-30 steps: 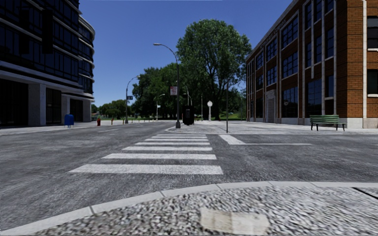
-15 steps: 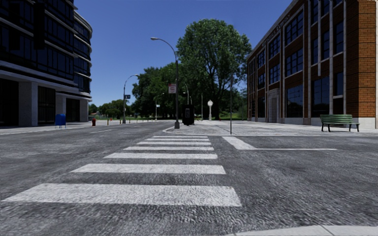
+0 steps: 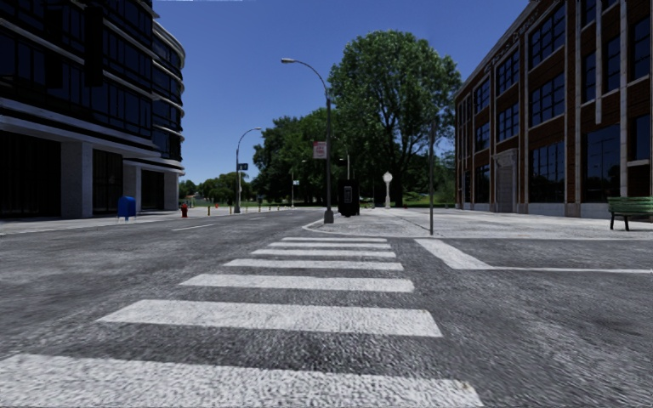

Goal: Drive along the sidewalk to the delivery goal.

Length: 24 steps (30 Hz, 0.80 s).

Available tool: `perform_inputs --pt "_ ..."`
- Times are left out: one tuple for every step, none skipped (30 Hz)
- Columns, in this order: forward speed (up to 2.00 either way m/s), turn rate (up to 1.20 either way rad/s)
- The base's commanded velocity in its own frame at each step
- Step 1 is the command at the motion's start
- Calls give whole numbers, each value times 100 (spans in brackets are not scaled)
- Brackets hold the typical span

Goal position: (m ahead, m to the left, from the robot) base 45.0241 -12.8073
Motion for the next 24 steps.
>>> perform_inputs --pt "126 28" --pt "126 12" --pt "126 0" --pt "126 0" --pt "126 0" --pt "126 0" --pt "126 0" --pt "127 0" --pt "129 0" --pt "132 0" --pt "132 0" --pt "135 0" --pt "143 0" --pt "158 0" --pt "180 0" --pt "180 0" --pt "200 0" --pt "200 0" --pt "200 0" --pt "200 0" --pt "200 0" --pt "200 0" --pt "200 0" --pt "200 0"
